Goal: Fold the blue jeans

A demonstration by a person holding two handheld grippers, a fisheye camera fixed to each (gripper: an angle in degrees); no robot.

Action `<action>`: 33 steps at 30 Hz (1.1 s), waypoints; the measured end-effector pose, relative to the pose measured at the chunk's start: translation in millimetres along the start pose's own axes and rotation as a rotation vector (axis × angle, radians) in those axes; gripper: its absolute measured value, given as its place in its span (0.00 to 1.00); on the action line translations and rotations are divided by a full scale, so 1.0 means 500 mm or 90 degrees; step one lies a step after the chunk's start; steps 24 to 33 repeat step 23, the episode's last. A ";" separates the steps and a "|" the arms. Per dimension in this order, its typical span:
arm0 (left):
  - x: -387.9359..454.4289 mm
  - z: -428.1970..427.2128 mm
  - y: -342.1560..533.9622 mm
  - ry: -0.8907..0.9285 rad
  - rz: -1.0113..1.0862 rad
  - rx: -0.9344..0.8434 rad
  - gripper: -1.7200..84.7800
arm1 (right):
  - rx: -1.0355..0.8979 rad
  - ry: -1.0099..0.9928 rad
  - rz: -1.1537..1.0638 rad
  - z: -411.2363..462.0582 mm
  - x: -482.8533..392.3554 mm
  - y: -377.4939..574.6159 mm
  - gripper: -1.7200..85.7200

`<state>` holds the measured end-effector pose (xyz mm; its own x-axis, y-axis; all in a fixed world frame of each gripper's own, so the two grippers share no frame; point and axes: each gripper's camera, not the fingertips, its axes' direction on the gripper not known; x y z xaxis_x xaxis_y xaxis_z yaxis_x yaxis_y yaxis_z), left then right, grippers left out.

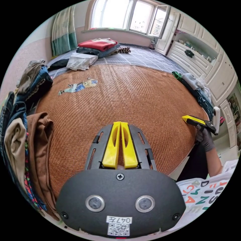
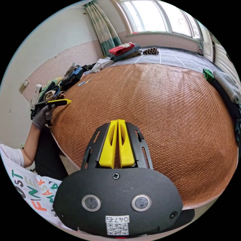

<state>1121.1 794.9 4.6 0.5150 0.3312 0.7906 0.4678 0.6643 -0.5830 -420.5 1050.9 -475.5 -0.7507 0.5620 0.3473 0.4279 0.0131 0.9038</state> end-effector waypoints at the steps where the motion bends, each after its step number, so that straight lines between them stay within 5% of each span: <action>1: 0.003 -0.007 -0.003 0.001 -0.002 0.001 0.01 | 0.001 -0.007 0.003 0.016 -0.002 0.003 0.01; 23: 0.092 -0.224 -0.124 -0.056 0.011 0.000 0.01 | 0.007 -0.094 -0.001 0.384 -0.140 0.115 0.03; 33: 0.092 -0.224 -0.124 -0.056 0.011 0.000 0.01 | 0.007 -0.094 -0.001 0.384 -0.140 0.115 0.03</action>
